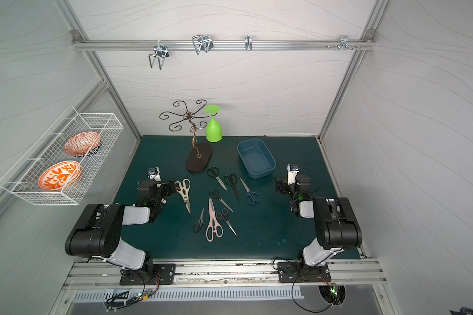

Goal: Put the scissors into the storage box
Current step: Pick up the scissors from the center of the board.

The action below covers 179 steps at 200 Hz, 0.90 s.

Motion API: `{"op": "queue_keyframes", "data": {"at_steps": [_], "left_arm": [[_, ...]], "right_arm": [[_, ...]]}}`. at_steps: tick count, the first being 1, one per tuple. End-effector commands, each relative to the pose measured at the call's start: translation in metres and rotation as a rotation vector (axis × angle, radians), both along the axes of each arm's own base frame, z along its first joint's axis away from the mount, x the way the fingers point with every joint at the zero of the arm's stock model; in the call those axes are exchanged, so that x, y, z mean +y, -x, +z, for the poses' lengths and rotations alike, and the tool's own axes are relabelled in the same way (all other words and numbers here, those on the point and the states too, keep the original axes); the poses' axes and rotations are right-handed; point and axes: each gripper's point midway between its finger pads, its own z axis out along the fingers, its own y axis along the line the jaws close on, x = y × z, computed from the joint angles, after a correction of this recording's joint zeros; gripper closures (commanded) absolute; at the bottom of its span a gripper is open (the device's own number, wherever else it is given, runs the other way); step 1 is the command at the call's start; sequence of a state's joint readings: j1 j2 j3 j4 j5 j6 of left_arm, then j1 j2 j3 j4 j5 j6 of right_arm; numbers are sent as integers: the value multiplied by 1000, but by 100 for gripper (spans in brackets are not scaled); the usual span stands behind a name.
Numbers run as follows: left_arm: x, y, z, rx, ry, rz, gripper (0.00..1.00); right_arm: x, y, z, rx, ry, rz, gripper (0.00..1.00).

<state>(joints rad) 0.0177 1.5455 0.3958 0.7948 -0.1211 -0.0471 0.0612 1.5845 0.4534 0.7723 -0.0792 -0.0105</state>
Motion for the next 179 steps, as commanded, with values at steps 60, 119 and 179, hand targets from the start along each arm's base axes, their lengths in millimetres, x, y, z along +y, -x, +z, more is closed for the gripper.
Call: {"op": "queue_keyframes", "data": {"at_steps": [60, 119, 179], "left_arm": [[1, -12, 16, -52, -17, 2, 0], [0, -12, 15, -45, -13, -2, 0], [-4, -4, 31, -93, -80, 22, 0]], "right_arm": [[2, -1, 4, -7, 10, 5, 1], [2, -1, 4, -3, 2, 14, 1], [-4, -4, 21, 15, 9, -24, 4]]}}
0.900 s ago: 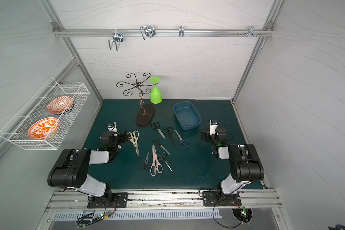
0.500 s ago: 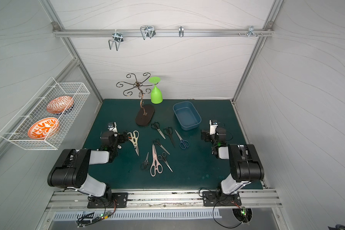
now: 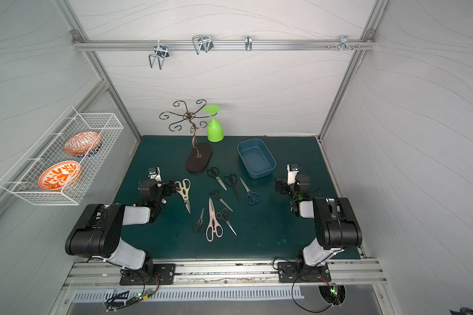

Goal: Put the scissors into the storage box
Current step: Pick up the scissors from the center of the board.

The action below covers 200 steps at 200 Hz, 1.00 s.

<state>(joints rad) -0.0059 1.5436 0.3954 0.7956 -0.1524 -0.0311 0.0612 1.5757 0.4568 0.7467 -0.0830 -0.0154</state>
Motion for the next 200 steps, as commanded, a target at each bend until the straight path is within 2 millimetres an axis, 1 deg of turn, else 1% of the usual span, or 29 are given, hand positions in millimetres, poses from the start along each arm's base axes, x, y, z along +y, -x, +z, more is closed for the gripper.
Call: {"op": "queue_keyframes", "data": {"at_steps": [1, 8, 10, 12, 22, 38, 41, 43, 48, 57, 63, 75, 83, 92, 107, 121, 134, 145, 154, 163, 173, 186, 200], "left_arm": [[0, -3, 31, -91, -55, 24, 0], [-3, -4, 36, -67, -64, 15, 0], [-5, -6, 41, -71, -64, 9, 0], [-7, -5, 40, -52, -66, 2, 0], [-14, -7, 47, -14, -76, -18, 0], [-19, -7, 59, 9, -82, 2, 1], [-20, -7, 62, 5, -77, 11, 0], [-20, -5, 58, 26, -74, 17, 0], [-21, -4, 60, 29, -48, 35, 0], [-24, -4, 66, 25, -42, 45, 0], [-23, -2, 72, 25, -37, 88, 0], [-22, 2, 76, 30, 62, 167, 1], [-23, 7, 73, 50, 155, 214, 0], [-30, 10, 70, 62, 225, 232, 0], [-49, 12, 70, 60, 275, 228, 1], [-66, 12, 72, 63, 310, 225, 1], [-79, 12, 70, 73, 359, 218, 1], [-94, 14, 59, 95, 428, 195, 1], [-108, 15, 49, 118, 490, 151, 1], [-122, 17, 40, 149, 536, 97, 1], [-132, 20, 34, 190, 550, 57, 1], [-136, 26, 29, 234, 539, 33, 2], [-136, 29, 28, 240, 535, 25, 2]], "right_arm": [[-5, -5, 24, 3, 7, -30, 4], [-6, -5, 29, 14, 9, -40, 5], [-7, -6, 33, 13, 8, -44, 5], [-7, -7, 35, 11, 10, -49, 5], [-11, -6, 40, 60, 2, -85, 7], [-15, -4, 46, 173, -47, -157, 11], [-13, -2, 46, 200, -54, -163, 11], [-12, -2, 47, 212, -60, -164, 11], [-6, 1, 49, 252, -69, -153, 11], [4, 6, 52, 310, -72, -135, 12], [9, 11, 53, 353, -73, -144, 12], [19, 22, 56, 435, -77, -167, 13], [28, 31, 57, 481, -65, -154, 14], [36, 42, 56, 527, -30, -136, 15], [47, 65, 58, 585, 22, -117, 18], [58, 86, 61, 614, 37, -88, 19], [76, 106, 64, 643, -1, -13, 25], [91, 124, 63, 682, -24, 42, 32], [105, 141, 58, 725, -27, 106, 37], [116, 155, 50, 753, -8, 144, 39], [130, 170, 39, 774, 19, 208, 40], [143, 182, 28, 791, 52, 256, 41], [154, 181, 23, 777, 87, 285, 43]]}}
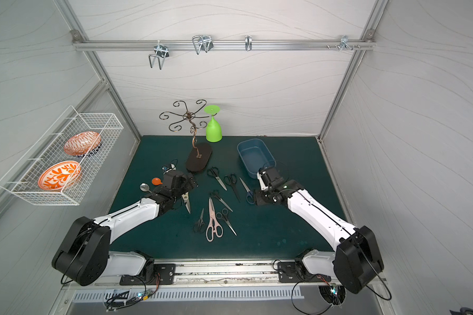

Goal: Put the scissors into the storage box
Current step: Pick up the scissors from the center of the board.

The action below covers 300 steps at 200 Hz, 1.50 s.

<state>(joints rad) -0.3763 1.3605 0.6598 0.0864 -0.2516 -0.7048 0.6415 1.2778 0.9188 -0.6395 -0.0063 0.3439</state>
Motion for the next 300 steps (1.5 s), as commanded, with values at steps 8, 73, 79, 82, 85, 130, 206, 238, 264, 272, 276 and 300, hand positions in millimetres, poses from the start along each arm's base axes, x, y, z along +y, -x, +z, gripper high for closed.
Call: {"op": "queue_keyframes", "data": {"at_steps": [8, 73, 79, 82, 85, 130, 206, 238, 264, 272, 276, 300], "left_arm": [[-14, 5, 0, 10, 76, -45, 2], [-14, 9, -15, 60, 102, -16, 2], [-13, 9, -17, 66, 105, -10, 2], [-13, 10, -18, 70, 107, -9, 1], [-13, 10, -19, 73, 110, -6, 1], [-12, 14, -22, 79, 122, 0, 2], [-5, 14, -19, 61, 113, 19, 1], [-5, 13, -19, 63, 112, 21, 1], [-4, 13, -18, 58, 117, 27, 1], [-3, 13, -18, 57, 117, 29, 1], [-3, 13, -18, 57, 116, 29, 1], [-3, 13, -19, 61, 118, 30, 1]], "right_arm": [[15, 17, -23, 72, 52, 74, 44], [38, -13, -57, 107, 169, 211, 61], [39, -14, -61, 114, 177, 213, 62], [39, -15, -63, 116, 179, 211, 64], [39, -16, -64, 115, 182, 212, 65], [44, -32, -74, 109, 235, 217, 69], [41, -56, -79, 71, 334, 224, 69], [40, -57, -86, 83, 346, 224, 69], [38, -55, -93, 102, 345, 221, 69], [38, -54, -95, 108, 344, 218, 69], [38, -54, -96, 107, 343, 217, 69], [39, -53, -97, 109, 337, 214, 70]]}}
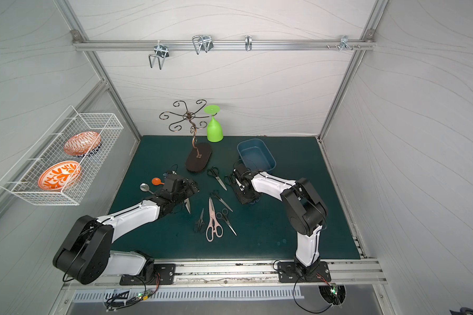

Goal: Put the scissors into the storage box
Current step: Pick up the scissors from the center of the board.

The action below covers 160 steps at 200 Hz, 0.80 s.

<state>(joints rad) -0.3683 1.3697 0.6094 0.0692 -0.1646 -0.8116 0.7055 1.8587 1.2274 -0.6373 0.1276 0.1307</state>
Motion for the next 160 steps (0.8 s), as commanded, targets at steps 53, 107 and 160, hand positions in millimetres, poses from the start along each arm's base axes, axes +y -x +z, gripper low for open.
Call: {"op": "queue_keyframes", "data": {"at_steps": [53, 107, 160], "left_arm": [[3, -5, 12, -46, 18, 23, 1], [4, -4, 16, -57, 20, 27, 1], [5, -4, 16, -58, 20, 31, 1]], "right_arm": [[-8, 4, -17, 27, 32, -16, 76], [-7, 3, -24, 30, 35, -15, 76], [-8, 4, -25, 29, 38, -14, 90]]}}
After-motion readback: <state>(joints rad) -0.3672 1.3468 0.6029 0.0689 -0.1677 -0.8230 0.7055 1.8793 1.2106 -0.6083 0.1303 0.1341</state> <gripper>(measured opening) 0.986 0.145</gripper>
